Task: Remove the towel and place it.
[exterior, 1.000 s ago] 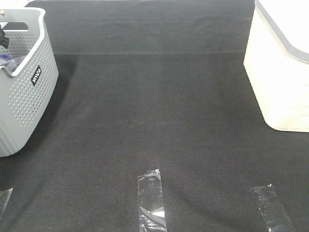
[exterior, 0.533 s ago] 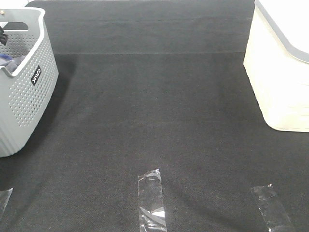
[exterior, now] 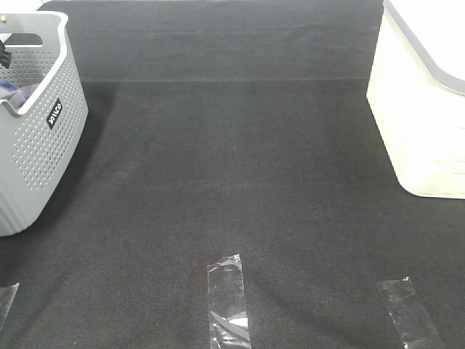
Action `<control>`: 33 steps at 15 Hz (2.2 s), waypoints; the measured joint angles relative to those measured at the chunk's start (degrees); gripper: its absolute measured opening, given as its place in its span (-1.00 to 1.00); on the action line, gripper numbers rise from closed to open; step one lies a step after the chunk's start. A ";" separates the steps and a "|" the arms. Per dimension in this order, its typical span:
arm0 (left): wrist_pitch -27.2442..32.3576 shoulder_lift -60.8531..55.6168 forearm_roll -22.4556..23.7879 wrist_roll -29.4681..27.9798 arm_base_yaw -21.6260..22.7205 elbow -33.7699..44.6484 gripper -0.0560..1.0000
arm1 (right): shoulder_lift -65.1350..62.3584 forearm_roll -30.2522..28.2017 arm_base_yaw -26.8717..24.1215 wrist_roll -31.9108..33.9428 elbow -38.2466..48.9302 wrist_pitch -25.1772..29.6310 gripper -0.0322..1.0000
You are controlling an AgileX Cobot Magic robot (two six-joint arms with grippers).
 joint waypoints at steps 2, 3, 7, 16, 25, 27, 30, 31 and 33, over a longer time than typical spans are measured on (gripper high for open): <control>0.00 -0.57 0.00 0.17 -0.06 0.00 -0.89 | 0.00 0.00 0.00 0.00 0.00 0.00 0.62; 0.00 -1.32 0.00 0.29 -0.17 0.00 -0.89 | 0.00 0.00 0.00 0.00 0.00 0.00 0.62; -0.46 -6.76 -0.46 0.29 -1.03 0.00 -0.89 | 0.00 0.00 0.00 0.00 0.00 0.00 0.62; -8.88 -26.01 -17.30 13.46 -11.86 0.00 -0.89 | 0.00 0.00 0.00 0.00 0.00 0.00 0.62; 2.46 -32.49 -68.12 42.57 -21.08 0.00 -0.89 | 1.26 0.00 0.00 0.00 0.00 0.00 0.54; 10.03 -32.49 -73.74 46.18 -22.35 0.00 -0.89 | 4.53 1.43 0.00 -0.46 -0.17 -0.11 0.53; 14.32 -32.83 -80.04 47.73 -22.69 0.00 -0.89 | 10.71 11.40 0.00 -5.79 -0.69 -6.07 0.53; 14.32 -33.00 -80.96 47.84 -22.69 0.00 -0.89 | 13.18 17.48 0.00 -10.71 -0.69 -9.45 0.53; 14.38 -33.23 -82.85 47.84 -22.69 0.00 -0.89 | 19.60 29.79 0.00 -23.89 -0.69 -12.78 0.53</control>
